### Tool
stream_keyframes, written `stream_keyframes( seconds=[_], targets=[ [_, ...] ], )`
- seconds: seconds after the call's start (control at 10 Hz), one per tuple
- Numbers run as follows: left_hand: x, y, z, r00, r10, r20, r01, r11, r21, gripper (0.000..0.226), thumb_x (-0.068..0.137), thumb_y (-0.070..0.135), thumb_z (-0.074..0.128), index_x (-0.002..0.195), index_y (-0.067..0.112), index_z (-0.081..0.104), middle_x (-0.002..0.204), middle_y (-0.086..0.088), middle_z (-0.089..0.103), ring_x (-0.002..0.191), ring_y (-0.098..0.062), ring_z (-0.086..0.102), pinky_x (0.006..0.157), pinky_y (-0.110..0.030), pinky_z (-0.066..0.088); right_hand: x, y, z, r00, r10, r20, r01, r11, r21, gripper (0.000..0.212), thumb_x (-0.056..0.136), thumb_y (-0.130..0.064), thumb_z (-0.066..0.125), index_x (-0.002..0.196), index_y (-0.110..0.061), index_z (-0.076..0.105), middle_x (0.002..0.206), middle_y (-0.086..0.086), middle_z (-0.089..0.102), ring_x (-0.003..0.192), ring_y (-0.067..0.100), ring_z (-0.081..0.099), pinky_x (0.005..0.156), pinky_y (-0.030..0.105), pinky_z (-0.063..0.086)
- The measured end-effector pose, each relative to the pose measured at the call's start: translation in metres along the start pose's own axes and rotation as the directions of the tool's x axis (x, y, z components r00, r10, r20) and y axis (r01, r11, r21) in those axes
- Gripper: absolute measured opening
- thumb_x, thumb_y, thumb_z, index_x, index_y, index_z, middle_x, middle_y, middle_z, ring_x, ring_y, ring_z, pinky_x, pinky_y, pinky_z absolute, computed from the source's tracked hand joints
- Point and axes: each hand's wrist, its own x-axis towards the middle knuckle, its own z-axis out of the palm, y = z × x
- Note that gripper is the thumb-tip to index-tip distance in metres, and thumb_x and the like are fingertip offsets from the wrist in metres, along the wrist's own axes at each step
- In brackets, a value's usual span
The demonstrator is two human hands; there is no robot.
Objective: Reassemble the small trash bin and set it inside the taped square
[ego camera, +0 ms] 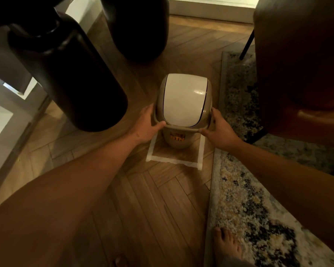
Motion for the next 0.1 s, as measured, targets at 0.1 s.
stream_keyframes(
  seconds=[0.1],
  targets=[
    [-0.0086, 0.0062, -0.0117, 0.999, 0.012, -0.032, -0.010, 0.997, 0.079, 0.086, 0.088, 0.053, 0.065, 0.158, 0.027, 0.022, 0.164, -0.003, 0.022, 0.147, -0.027, 0.029, 0.106, -0.036, 0.028, -0.0003, -0.0109, -0.0058, 0.998, 0.045, -0.034, -0.047, 0.996, -0.072, 0.093, 0.088, -0.028, 0.076, 0.161, -0.025, 0.018, 0.168, 0.006, 0.015, 0.154, 0.025, 0.014, 0.120, 0.036, 0.011]
  ],
)
